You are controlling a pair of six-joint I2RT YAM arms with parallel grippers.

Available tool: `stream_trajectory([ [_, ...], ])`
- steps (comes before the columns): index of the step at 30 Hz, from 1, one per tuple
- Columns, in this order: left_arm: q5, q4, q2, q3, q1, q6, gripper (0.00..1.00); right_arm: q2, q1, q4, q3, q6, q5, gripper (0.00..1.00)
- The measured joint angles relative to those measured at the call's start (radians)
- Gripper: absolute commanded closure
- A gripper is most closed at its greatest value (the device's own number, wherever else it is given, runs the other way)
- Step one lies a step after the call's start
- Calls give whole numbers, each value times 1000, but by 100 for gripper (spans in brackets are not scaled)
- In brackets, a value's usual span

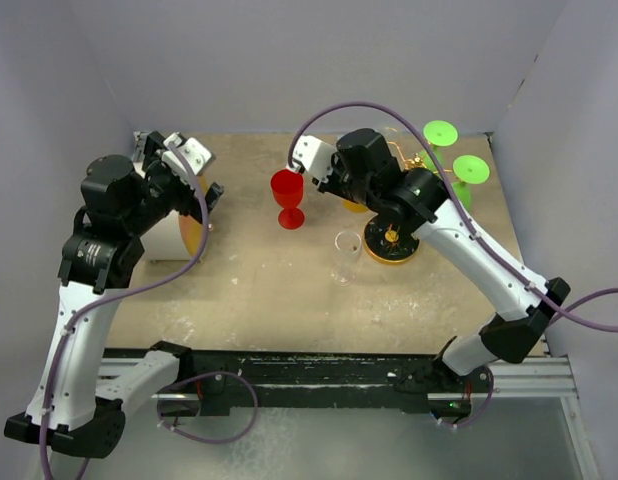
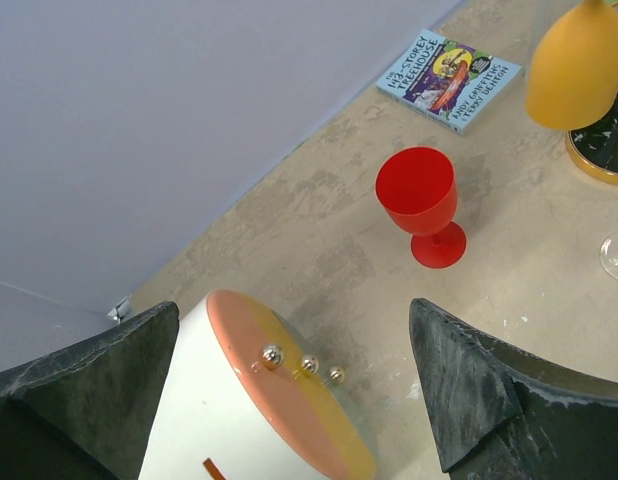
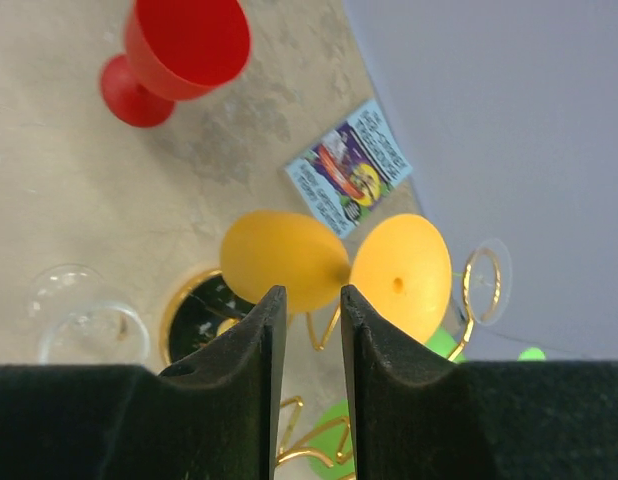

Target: Place the wine glass upside down on the wine glass rack

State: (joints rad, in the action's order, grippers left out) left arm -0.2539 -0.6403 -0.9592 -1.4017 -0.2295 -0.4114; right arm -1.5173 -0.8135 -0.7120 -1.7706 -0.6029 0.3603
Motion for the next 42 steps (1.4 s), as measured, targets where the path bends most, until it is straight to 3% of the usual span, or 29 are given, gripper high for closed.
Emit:
stream_trajectory([
  [6, 0, 5, -36, 8, 0, 8, 1, 22, 1, -64, -70, 46, -185, 65],
  [10, -1, 7, -70, 10, 0, 8, 1, 57, 28, -99, -116, 75, -286, 58],
  [21, -16, 62, -245, 11, 0, 8, 0, 219, 372, -123, -155, 167, -469, 15],
  [29, -62, 131, -405, 1, -6, 10, 2, 436, 660, -87, -25, 198, -554, 8],
  [34, -87, 130, -579, -93, -16, 40, 7, 544, 809, -75, 75, 219, -644, 7],
  [42, -125, 85, -830, -265, -31, 127, 20, 587, 879, -61, 106, 228, -710, 7],
])
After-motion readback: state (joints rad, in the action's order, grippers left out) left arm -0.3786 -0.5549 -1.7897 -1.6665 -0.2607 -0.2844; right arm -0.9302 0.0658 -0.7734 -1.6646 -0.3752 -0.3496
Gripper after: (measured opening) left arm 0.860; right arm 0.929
